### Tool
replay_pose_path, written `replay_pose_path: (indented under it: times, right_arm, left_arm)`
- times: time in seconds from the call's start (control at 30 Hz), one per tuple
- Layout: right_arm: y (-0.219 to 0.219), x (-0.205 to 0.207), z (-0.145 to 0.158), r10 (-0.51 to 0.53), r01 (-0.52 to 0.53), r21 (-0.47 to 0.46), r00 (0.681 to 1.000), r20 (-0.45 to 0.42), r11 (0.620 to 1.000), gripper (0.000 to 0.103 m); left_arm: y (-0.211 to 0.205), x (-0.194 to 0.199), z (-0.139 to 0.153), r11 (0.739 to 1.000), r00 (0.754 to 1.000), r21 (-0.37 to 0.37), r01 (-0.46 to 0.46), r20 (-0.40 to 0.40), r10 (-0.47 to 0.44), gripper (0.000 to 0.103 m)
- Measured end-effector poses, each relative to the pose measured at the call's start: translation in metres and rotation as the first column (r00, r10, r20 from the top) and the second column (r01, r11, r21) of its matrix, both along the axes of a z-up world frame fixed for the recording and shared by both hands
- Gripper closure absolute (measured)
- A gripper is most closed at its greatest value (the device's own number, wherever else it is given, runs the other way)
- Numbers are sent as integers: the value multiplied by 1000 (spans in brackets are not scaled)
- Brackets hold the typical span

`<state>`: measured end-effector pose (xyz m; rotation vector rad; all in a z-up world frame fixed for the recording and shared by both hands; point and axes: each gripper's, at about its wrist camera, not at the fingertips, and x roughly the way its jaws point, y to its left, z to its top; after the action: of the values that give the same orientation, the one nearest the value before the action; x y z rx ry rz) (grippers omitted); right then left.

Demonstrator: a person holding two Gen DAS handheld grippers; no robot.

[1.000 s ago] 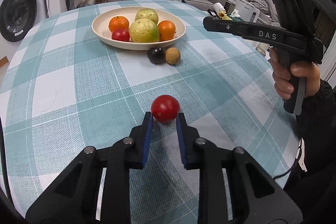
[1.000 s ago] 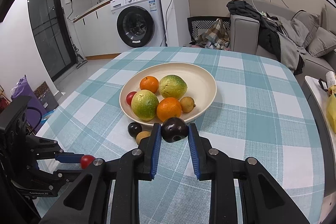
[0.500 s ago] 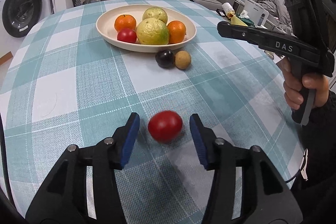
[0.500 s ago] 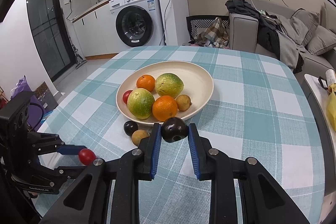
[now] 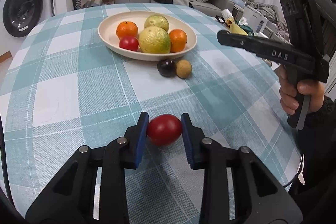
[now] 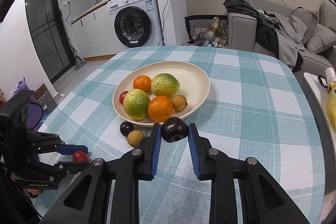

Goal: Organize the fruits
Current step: 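Carry the tomato and dark plum onto the cream plate and open both tools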

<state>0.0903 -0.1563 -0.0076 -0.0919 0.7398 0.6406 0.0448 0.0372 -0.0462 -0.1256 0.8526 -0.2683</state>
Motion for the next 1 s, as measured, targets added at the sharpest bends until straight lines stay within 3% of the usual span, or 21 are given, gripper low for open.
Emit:
replay_pose_path:
  times: [0.67,1.0]
  right_arm:
    - [16,13,11,20,-21,19,999,35,1000,76]
    - [24,33,16,25,-26,32,999,47,999,76]
  left_arm:
    - [41,70,37,986,979,-16,-165,115,166,75]
    - [36,109,38,986,978,24,-168,132,163,75]
